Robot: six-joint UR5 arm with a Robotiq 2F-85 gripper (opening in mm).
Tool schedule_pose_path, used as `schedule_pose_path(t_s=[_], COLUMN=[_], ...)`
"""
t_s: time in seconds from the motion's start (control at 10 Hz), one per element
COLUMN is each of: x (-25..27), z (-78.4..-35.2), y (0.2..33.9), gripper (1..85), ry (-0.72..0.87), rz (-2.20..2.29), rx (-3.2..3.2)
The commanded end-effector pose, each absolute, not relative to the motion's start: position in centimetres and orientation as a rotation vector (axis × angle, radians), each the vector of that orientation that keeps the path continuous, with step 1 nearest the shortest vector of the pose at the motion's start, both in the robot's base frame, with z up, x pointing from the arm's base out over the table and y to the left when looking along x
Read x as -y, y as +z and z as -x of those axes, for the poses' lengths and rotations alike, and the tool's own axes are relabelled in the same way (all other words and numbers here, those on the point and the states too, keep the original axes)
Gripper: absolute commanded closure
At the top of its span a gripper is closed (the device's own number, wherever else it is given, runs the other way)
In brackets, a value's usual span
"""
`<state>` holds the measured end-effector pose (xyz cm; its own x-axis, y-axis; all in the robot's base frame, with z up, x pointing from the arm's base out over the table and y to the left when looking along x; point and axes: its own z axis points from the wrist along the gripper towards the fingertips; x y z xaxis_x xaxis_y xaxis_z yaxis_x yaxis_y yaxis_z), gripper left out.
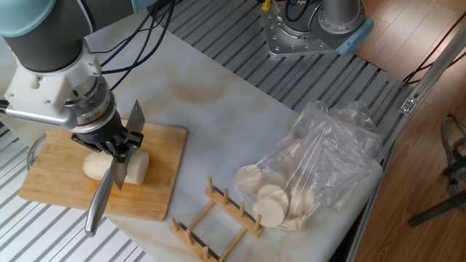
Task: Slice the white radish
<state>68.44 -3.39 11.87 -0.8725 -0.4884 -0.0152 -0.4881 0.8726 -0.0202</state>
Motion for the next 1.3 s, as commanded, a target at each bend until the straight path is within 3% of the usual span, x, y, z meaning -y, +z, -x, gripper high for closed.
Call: schedule_pose_path(t_s=[0.0,1.2], x=[2.84,2.36], z=[-68.4,-68.89], y=[11.9,11.37], gripper=[84.3,84.3], ry=[0.015,0.058], rz=[0.784,0.805], rx=[-3.018,-3.003])
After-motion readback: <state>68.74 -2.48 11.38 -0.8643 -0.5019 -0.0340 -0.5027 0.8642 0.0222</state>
